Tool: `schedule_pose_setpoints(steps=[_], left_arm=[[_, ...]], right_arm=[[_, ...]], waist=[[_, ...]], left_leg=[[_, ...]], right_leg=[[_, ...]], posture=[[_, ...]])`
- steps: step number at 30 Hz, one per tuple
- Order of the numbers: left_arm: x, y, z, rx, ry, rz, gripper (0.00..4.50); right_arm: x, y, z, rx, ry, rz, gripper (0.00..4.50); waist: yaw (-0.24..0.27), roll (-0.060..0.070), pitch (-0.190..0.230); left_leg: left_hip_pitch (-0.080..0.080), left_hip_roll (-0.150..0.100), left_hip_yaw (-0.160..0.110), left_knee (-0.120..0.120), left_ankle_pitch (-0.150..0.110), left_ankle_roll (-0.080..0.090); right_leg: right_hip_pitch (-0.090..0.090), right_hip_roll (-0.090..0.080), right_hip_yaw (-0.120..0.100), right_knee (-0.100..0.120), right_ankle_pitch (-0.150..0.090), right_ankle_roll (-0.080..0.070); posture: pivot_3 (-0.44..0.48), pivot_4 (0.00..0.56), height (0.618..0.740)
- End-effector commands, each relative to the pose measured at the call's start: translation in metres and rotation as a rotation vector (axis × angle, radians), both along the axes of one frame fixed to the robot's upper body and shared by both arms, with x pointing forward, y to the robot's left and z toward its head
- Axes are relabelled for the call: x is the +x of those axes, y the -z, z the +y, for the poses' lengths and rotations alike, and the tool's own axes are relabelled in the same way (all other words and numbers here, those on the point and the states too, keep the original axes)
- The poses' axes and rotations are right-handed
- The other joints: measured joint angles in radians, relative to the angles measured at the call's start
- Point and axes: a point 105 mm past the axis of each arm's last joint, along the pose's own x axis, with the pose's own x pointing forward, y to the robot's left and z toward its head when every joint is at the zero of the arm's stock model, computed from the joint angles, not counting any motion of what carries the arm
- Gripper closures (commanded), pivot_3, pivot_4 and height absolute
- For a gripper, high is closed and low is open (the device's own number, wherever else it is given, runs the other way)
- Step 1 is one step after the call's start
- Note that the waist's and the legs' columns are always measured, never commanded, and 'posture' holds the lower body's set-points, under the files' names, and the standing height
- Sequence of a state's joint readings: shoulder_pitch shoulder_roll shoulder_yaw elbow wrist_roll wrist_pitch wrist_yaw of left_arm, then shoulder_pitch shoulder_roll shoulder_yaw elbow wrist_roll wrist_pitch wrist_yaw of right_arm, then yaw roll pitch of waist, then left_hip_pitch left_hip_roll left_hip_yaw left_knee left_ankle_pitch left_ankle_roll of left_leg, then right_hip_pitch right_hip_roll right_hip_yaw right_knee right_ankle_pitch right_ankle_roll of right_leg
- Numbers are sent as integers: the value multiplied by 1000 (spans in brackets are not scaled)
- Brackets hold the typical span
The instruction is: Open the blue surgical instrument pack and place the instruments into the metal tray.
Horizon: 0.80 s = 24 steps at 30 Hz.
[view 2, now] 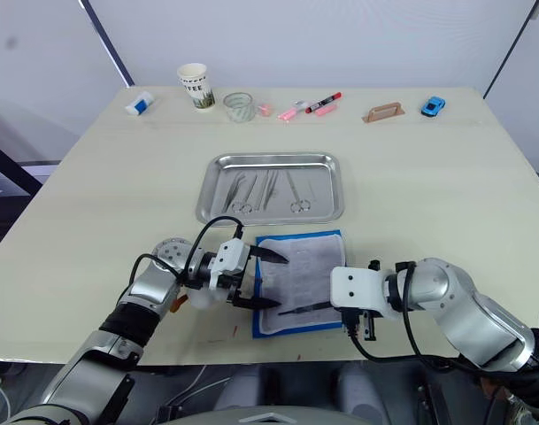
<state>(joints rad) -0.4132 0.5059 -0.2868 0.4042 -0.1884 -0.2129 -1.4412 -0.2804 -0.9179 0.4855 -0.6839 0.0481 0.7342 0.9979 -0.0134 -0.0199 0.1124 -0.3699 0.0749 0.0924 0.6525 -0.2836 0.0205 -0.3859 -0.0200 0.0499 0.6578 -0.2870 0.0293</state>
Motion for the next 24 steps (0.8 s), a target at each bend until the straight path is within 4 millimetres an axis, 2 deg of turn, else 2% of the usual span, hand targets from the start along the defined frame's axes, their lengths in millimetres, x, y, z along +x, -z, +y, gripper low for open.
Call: schedule_pose_setpoints(steps=[1, 8, 19, 21, 24], left_arm=[[-13, 34, 9, 115, -4, 103, 0], [-13, 34, 9, 113, -7, 102, 0], [-11, 34, 10, 105, -14, 103, 0], [-11, 33, 10, 98, -18, 103, 0], [-10, 33, 10, 89, -23, 102, 0]], right_arm=[[4, -12, -7, -3, 9, -63, 4424], [3, -10, -24, -30, 41, -62, 4426], [2, -18, -76, -90, 128, -59, 4427], [2, -30, -84, -19, 194, -32, 4427], [2, -50, -80, 145, 264, -3, 4427]], waist=[[0, 0, 0], [0, 0, 0], [1, 0, 0], [1, 1, 0], [2, 1, 1]], left_leg=[[0, 0, 0, 0, 0, 0], [-1, 0, -1, 0, 0, 0], [-2, 0, -1, 0, 0, 0], [-1, 0, -1, 0, 0, 0], [-2, 0, -2, 0, 0, 0]], right_leg=[[0, 0, 0, 0, 0, 0], [0, 0, 0, 0, 0, 0], [0, 0, -1, -1, 0, 0], [0, 0, -1, -1, 0, 0], [0, 0, -2, -1, 0, 1]], posture=[[0, 150, 740], [0, 150, 740], [0, 150, 740], [0, 150, 740], [0, 150, 740]])
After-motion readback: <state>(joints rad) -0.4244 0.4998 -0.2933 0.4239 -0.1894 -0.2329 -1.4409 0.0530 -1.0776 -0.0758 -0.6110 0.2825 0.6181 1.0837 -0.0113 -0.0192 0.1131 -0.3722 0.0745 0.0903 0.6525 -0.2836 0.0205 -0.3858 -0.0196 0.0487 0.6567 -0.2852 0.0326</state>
